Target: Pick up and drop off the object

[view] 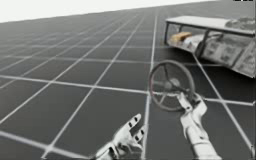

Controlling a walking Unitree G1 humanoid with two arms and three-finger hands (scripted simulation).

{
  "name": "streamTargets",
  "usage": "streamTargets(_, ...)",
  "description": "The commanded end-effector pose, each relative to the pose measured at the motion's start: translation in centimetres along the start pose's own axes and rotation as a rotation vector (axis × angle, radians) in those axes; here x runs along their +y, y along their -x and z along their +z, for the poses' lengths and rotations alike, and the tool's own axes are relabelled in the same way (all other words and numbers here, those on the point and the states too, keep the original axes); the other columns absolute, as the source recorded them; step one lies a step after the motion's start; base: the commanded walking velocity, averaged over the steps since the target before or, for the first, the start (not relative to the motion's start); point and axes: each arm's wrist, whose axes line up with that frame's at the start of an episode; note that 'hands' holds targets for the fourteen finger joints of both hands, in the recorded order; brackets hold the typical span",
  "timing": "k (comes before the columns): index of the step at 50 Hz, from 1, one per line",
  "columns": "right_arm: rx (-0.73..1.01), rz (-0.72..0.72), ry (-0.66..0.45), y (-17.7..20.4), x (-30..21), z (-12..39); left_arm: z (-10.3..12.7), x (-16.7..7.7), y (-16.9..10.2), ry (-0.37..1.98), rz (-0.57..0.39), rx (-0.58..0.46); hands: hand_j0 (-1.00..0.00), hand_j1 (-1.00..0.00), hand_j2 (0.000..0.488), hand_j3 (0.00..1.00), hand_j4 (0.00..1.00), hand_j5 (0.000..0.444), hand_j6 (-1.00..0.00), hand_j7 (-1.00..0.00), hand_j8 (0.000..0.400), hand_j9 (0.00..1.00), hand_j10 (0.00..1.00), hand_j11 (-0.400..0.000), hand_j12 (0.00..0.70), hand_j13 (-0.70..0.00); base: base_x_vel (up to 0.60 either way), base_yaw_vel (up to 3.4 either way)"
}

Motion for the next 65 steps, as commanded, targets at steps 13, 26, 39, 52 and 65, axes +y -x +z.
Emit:
streamTargets(13, -0.029, 0.045, -0.008, 0.47, 1.40, 0.66, 0.01, 0.27, 0.28, 0.011, -0.002, -0.014, 0.00, 0.00, 0.000, 1.00, 1.00, 0.000, 0.00, 0.00, 0.000, 1.00, 1.00, -0.400, 0.000, -0.700, 0.59, 0.00)
streamTargets(26, -0.029, 0.045, -0.008, 0.47, 1.40, 0.66, 0.01, 0.27, 0.28, 0.011, -0.002, -0.014, 0.00, 0.00, 0.000, 1.00, 1.00, 0.000, 0.00, 0.00, 0.000, 1.00, 1.00, -0.400, 0.000, -0.700, 0.59, 0.02)
streamTargets(39, -0.029, 0.045, -0.008, 0.47, 1.40, 0.66, 0.01, 0.27, 0.28, 0.011, -0.002, -0.014, 0.00, 0.00, 0.000, 1.00, 1.00, 0.000, 0.00, 0.00, 0.000, 1.00, 1.00, -0.400, 0.000, -0.700, 0.59, 0.00)
streamTargets(52, -0.029, 0.045, -0.008, 0.47, 1.40, 0.66, 0.01, 0.27, 0.28, 0.011, -0.002, -0.014, 0.00, 0.00, 0.000, 1.00, 1.00, 0.000, 0.00, 0.00, 0.000, 1.00, 1.00, -0.400, 0.000, -0.700, 0.59, 0.00)
streamTargets(65, -0.029, 0.045, -0.008, 0.47, 1.40, 0.66, 0.01, 0.27, 0.28, 0.011, -0.002, -0.014, 0.00, 0.00, 0.000, 1.00, 1.00, 0.000, 0.00, 0.00, 0.000, 1.00, 1.00, -0.400, 0.000, -0.700, 0.59, -0.01)
